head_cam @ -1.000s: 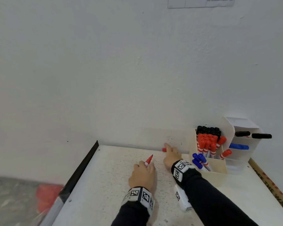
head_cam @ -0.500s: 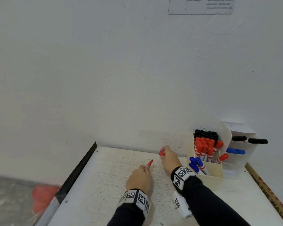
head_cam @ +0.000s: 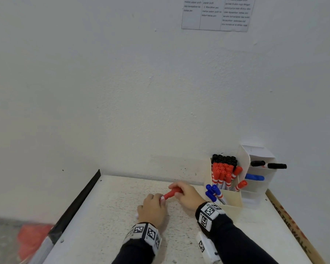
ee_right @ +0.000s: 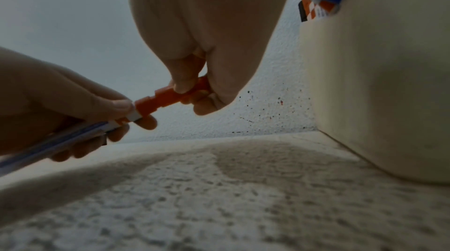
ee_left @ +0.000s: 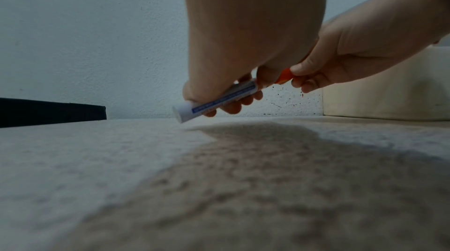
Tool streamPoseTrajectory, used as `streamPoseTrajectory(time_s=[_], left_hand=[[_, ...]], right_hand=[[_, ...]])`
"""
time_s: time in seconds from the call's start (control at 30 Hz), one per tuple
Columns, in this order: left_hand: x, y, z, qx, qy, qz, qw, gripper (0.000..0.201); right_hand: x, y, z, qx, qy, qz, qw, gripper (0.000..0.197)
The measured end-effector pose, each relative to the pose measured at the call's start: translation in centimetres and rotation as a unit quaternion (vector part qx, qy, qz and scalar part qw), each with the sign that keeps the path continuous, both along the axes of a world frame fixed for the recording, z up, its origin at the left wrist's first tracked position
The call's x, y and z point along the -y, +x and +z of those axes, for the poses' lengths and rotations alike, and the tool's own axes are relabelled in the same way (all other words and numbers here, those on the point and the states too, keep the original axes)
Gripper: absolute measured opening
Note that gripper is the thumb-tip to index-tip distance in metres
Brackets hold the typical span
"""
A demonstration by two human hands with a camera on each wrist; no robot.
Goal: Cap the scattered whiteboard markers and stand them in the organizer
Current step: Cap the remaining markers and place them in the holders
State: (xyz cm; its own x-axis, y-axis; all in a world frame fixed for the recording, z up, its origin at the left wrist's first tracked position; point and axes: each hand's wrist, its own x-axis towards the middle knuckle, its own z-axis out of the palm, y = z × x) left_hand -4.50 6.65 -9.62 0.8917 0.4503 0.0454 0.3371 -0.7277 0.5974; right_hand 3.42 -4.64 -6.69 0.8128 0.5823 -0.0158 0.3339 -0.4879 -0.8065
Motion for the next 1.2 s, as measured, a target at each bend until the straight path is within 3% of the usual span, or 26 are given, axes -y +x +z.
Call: streamPoseTrajectory(time_s=[0.07, 0.17, 0.27, 0.37, 0.6, 0.93, 1.07, 1.2], left_hand=[[0.5, -0.3, -0.2, 0.026, -0.032, -0.022, 0.999, 0.03], [0.7, -0.4, -0.3, 0.092, -0.114, -0.043, 0.988, 0.041], [0.3, -0.4, 0.4, 0.142, -0.178, -0.045, 0.973, 0.039], [0.5, -0.6, 0.7, 0.144, -0.161, -0.077, 0.973, 0.015], [0.6, -0.4, 0.7, 0.139, -0.182, -0.138, 0.964, 0.021], [0.8, -1.0, 1.3, 0.094, -0.293, -0.152, 0.939, 0.031], [0.9, -1.0, 1.2, 0.093, -0.311, -0.161, 0.932, 0.026], [0.7, -0.9, 1.2, 0.13, -0.305, -0.174, 0.927, 0.015]], right_hand=[[-0.1, -0.3, 0.0, -0.016, 0.018, -0.01, 1.0, 0.02], [-0.4, -0.6, 0.5, -0.029, 0.083, -0.063, 0.994, 0.006], [-0.4, -0.5, 1.1, 0.018, 0.084, -0.101, 0.991, 0.028], [-0.4, -0.7, 1.6, 0.03, 0.084, -0.126, 0.988, 0.036], [-0.5, -1.0, 2.5, 0.006, 0.058, -0.131, 0.99, 0.038], [0.6, -0.9, 1.3, -0.115, 0.114, -0.081, 0.984, 0.033], [1.6, -1.1, 1.5, -0.07, 0.058, -0.056, 0.994, 0.033], [2.4, -2.0, 2.2, -0.017, 0.096, -0.043, 0.994, 0.022]])
